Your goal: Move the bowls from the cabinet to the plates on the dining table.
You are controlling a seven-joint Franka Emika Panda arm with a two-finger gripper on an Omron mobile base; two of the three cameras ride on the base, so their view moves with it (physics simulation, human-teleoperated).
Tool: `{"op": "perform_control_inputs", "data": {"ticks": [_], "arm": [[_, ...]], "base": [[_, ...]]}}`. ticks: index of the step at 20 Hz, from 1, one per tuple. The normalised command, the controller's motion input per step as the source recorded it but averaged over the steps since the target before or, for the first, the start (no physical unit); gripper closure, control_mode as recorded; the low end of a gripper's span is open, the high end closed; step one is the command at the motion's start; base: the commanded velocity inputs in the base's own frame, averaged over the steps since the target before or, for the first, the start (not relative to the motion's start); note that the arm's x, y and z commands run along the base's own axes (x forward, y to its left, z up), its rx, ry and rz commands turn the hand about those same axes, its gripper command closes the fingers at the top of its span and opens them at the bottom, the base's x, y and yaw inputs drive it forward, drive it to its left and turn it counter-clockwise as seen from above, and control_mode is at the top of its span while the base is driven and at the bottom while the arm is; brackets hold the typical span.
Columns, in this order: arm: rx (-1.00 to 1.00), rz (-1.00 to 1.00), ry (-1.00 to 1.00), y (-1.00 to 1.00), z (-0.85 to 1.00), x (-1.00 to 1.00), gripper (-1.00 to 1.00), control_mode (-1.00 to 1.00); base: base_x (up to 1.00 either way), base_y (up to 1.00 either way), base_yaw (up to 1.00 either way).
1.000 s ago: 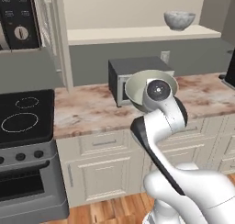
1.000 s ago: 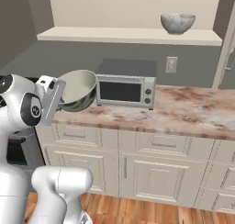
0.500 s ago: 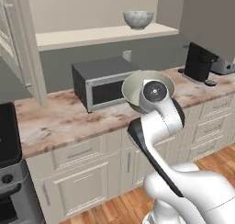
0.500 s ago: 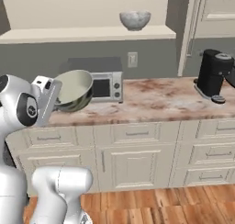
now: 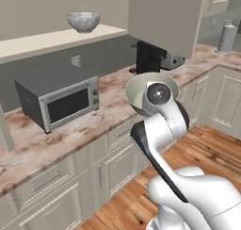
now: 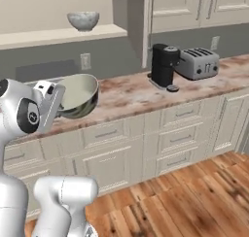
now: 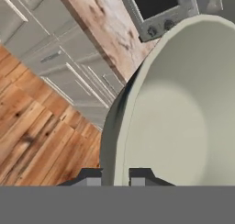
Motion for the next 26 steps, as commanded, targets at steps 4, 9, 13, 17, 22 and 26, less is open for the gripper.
{"op": "perform_control_inputs", "data": {"ticks": [4,9,13,17,22,26], "arm": [[0.00,0.00,0.00,0.00,0.00,0.00,1.00,1.00],[0.00,0.00,0.00,0.00,0.00,0.00,1.00,1.00],[0.00,0.00,0.00,0.00,0.00,0.00,1.00,1.00],[0.00,0.00,0.00,0.00,0.00,0.00,1.00,1.00],[0.00,0.00,0.00,0.00,0.00,0.00,1.00,1.00],[0.00,0.00,0.00,0.00,0.00,0.00,1.00,1.00]], "base": [[-0.02,-0.15,-0.53],[0.00,-0.25,-0.49],[0.00,-0.18,-0.49],[0.00,-0.22,-0.51],[0.00,-0.25,-0.51],[0.00,-0.22,-0.50]]}}
